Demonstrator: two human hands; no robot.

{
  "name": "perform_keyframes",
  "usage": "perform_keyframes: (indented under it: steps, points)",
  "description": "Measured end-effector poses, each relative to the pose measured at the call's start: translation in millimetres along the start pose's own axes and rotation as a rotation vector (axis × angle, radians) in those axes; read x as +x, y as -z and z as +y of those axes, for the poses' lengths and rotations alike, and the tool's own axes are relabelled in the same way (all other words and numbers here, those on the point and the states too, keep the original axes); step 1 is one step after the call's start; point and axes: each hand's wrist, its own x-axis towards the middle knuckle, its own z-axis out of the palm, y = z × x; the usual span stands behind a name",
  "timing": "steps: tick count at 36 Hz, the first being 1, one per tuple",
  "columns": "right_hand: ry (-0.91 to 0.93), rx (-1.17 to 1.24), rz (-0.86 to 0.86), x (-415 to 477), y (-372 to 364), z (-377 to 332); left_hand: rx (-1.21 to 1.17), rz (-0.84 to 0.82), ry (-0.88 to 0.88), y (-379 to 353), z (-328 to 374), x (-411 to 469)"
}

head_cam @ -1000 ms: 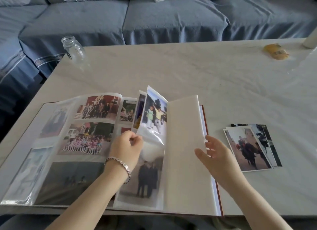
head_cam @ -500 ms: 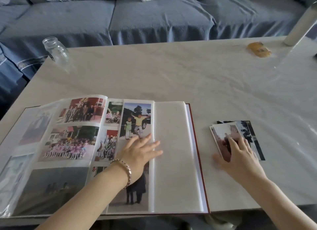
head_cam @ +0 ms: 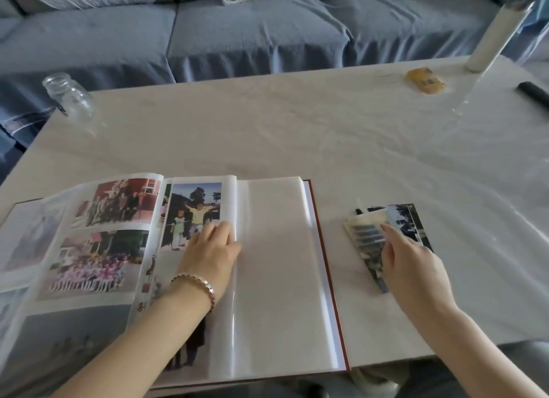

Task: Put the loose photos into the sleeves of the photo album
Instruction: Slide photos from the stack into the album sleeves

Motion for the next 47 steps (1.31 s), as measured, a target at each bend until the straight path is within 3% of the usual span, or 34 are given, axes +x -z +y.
perform_keyframes:
  steps: [3, 5, 10, 17, 20, 28, 36, 47]
  points:
    - [0.115, 0.249, 0.157, -7, -1, -18, -0.158, -0.079, -0.041, -2, -3, -1]
    - [0.209, 0.339, 0.187, -8, -12, -31, -0.394, -0.131, -0.057, -4, -7, -4]
    - [0.404, 0.435, 0.144, -13, -45, -72, -0.853, -0.195, 0.353, 5, -2, -2]
    - [0.578, 0.497, -0.042, -15, -73, -107, -1.136, -0.189, 0.558, 7, 2, 8]
    - [0.64, 0.495, -0.111, -15, -74, -103, -1.08, -0.09, 0.669, 0, 0, 9]
    - [0.397, 0.165, -0.169, -1, -81, -56, -0.716, 0.262, 0.776, 5, -5, 26]
    - [0.384, 0.168, -0.097, -6, -94, -56, -0.491, 0.279, 0.67, 23, -9, 32]
    - [0.39, 0.137, -0.112, -5, -94, -56, -0.264, 0.094, 0.529, 21, -14, 37]
